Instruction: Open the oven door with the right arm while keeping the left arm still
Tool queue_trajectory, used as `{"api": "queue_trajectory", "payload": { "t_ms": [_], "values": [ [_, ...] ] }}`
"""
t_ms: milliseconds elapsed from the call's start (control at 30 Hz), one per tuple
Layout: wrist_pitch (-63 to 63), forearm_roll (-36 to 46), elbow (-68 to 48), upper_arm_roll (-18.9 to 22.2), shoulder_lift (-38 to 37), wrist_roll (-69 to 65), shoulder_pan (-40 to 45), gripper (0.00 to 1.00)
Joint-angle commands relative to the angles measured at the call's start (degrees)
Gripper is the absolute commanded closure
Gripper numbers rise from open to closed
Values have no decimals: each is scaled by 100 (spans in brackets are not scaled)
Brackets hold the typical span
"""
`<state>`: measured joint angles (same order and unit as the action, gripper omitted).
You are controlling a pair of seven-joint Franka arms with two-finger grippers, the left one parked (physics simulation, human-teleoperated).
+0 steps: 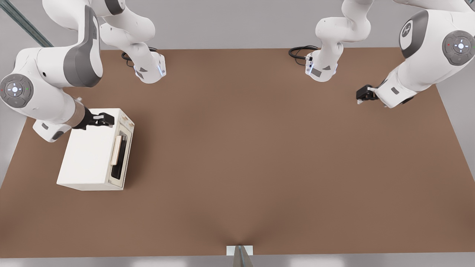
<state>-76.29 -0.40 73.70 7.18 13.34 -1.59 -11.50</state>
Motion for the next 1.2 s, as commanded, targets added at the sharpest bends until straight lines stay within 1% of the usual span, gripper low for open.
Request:
{"api": "queue_trajectory", "payload": {
  "t_ms": [0,33,67,100,133,167,200,267,300,333,367,433,500,567,633,733,833,1167],
  "values": [
    [-457,-13,12,2,-16,36,-1,0],
    [-457,-66,30,-15,36,19,-1,0],
    [-334,-84,56,-77,458,18,-10,0],
    [-211,-215,-31,-147,933,562,-229,60],
    [167,-916,-224,-244,1293,968,-554,79],
    [545,-1893,-418,-253,1636,1020,-844,79],
    [668,-2473,-453,-244,1873,1055,-977,79],
    [1248,-3184,-691,-182,2620,2522,-1468,79],
    [1187,-3625,-656,-191,2682,2611,-1504,79],
    [1020,-3801,-656,-86,2717,2716,-1504,79],
    [836,-3775,-585,-24,2717,3033,-1513,79],
    [800,-3749,-419,37,2647,3086,-1504,79],
    [888,-3731,39,37,2392,3095,-1495,79],
    [590,-3713,302,72,2392,3191,-1407,79],
    [352,-3713,346,161,2463,3226,-1381,79],
    [203,-3661,452,161,2498,3631,-1407,79],
    [0,-3687,645,161,2515,3640,-1381,79],
    [-44,-3713,926,161,2568,3640,-1372,79]
  ]
}}
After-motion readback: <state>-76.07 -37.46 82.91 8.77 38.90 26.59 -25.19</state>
